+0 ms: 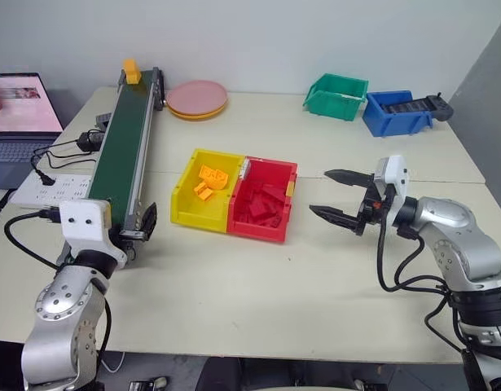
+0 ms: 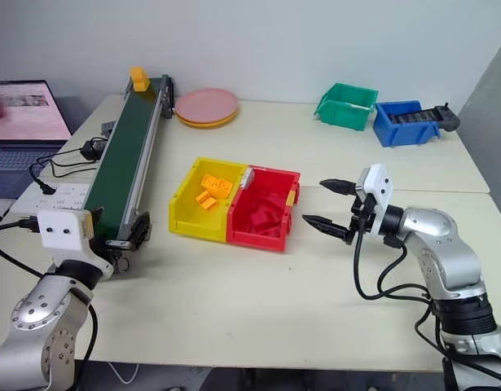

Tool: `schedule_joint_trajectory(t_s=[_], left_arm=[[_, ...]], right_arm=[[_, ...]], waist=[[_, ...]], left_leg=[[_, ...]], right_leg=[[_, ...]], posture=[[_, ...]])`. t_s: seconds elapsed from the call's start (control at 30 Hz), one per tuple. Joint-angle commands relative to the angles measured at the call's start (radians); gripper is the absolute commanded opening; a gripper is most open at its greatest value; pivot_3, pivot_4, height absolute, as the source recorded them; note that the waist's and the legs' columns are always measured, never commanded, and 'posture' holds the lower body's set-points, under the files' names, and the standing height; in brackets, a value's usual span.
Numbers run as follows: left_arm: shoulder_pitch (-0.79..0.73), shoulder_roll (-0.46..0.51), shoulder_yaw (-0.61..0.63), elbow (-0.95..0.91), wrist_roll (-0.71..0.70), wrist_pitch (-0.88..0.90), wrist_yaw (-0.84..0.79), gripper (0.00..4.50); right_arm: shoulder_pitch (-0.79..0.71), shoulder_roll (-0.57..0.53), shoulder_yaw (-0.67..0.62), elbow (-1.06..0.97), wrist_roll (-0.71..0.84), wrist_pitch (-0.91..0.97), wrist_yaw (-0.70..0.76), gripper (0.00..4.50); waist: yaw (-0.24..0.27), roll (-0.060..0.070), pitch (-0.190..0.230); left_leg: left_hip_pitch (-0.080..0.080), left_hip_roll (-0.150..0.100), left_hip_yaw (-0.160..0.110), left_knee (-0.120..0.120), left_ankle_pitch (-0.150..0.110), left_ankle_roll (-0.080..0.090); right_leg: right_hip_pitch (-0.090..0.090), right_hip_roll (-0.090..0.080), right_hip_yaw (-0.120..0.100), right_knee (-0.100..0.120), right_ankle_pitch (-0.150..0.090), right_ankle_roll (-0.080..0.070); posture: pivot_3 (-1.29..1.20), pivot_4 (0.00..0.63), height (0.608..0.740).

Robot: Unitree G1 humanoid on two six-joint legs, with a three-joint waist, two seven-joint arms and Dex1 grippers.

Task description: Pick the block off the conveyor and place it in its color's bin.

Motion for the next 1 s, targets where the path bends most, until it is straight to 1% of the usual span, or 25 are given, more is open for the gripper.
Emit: schedule_joint_trajectory(t_s=[0.03,0.2,0.23,0.33,0.8,0.9,1.0], left_arm=[[-0.005,0.041,0.015,-0.018,-0.007,-0.009,-0.022,4.45],[-0.022,0.067,0.011,-0.011,0.026,0.079,0.044,4.45],[-0.023,0.072,0.010,-0.009,0.034,0.073,0.046,4.45],[-0.024,0.080,0.023,-0.012,0.005,0.072,0.018,4.45],[-0.026,0.111,0.064,0.027,-0.002,0.072,0.000,4.45],[-0.039,0.127,0.062,0.048,0.002,0.112,0.014,4.45],[-0.087,0.138,0.076,0.076,-0.016,0.157,0.030,4.45]], right_arm=[[-0.020,0.000,-0.015,-0.018,0.020,0.002,0.017,4.50],[-0.023,0.012,-0.015,-0.039,0.031,0.033,0.014,4.50],[-0.023,0.011,-0.014,-0.046,0.038,0.045,0.017,4.50],[-0.031,0.001,-0.009,-0.071,0.057,0.076,0.033,4.50],[-0.034,-0.016,-0.003,-0.120,0.086,0.139,0.060,4.50],[-0.033,-0.033,0.015,-0.133,0.062,0.128,0.072,4.50],[-0.042,-0.036,0.022,-0.141,0.073,0.161,0.055,4.50]], waist=[[0.000,0.000,0.000],[0.000,-0.001,0.001],[0.000,-0.001,0.001],[0.000,-0.001,0.001],[0.000,-0.002,0.001],[0.000,-0.002,0.001],[0.000,-0.002,0.001]], left_leg=[[0.000,0.000,0.000,0.000,0.000,0.000],[-0.001,0.000,0.000,0.000,0.000,0.000],[-0.001,0.000,0.000,0.000,0.000,0.000],[-0.001,0.000,0.000,0.000,0.000,0.000],[-0.001,0.000,0.000,-0.001,0.000,0.000],[-0.001,0.000,0.000,-0.001,0.000,0.000],[-0.001,0.000,0.000,-0.001,0.000,0.000]], right_leg=[[0.000,0.000,0.000,0.000,0.000,0.000],[-0.001,0.000,0.001,0.000,0.000,0.000],[-0.001,0.000,0.000,0.000,0.000,0.000],[-0.001,0.000,0.000,0.000,0.000,0.000],[-0.001,0.000,0.000,0.000,0.000,0.000],[-0.001,0.000,0.000,0.000,0.000,0.000],[-0.001,0.000,0.000,0.000,0.000,0.000]], posture=[[0.00,0.150,0.740],[0.00,0.150,0.740],[0.00,0.150,0.740],[0.00,0.150,0.740],[0.00,0.150,0.740],[0.00,0.150,0.740],[0.00,0.150,0.740]])
